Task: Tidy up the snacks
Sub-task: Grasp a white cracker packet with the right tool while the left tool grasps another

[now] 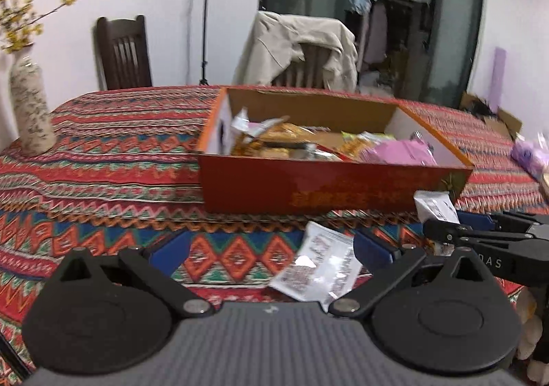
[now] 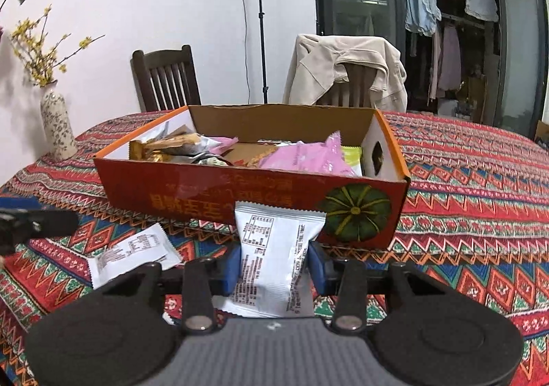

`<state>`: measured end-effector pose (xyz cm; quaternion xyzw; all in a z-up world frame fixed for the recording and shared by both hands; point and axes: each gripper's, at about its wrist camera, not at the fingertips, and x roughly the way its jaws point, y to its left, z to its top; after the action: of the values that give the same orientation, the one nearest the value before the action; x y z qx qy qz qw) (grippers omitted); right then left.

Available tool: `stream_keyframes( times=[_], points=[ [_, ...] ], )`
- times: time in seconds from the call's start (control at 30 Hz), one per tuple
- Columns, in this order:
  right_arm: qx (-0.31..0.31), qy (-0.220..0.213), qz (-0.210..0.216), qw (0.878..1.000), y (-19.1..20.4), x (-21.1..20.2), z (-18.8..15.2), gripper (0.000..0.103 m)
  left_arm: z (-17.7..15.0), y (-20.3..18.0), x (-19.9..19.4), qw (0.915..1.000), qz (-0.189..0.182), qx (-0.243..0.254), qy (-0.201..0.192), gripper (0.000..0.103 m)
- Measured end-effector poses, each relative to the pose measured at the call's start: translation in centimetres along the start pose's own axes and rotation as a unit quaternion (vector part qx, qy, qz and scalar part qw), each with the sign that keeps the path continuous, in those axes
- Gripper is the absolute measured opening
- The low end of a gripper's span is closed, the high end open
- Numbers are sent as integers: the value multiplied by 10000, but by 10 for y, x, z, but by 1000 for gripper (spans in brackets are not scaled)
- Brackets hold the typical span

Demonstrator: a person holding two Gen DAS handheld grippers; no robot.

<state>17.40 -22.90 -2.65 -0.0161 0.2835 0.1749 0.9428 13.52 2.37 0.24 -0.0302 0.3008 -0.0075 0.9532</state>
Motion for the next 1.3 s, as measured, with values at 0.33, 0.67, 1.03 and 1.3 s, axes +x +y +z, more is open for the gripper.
stream_keyframes(
  times=[0.33, 0.67, 1.03, 1.3],
  points=[
    [94, 5, 163, 9998, -2, 1, -6, 41, -2, -30, 51, 9961, -181, 304, 808, 103],
    [123, 42, 222, 9997, -1, 2, -9, 41, -12, -37, 65, 9939, 0, 447, 1008, 103],
    [128, 97, 199, 9997, 0, 4, -10, 41, -9, -33, 53, 9970, -24, 273, 721, 48],
    [104, 65, 194, 9997, 0, 3, -11, 41, -10, -32, 44, 9983, 128, 241, 518, 44]
  ],
)
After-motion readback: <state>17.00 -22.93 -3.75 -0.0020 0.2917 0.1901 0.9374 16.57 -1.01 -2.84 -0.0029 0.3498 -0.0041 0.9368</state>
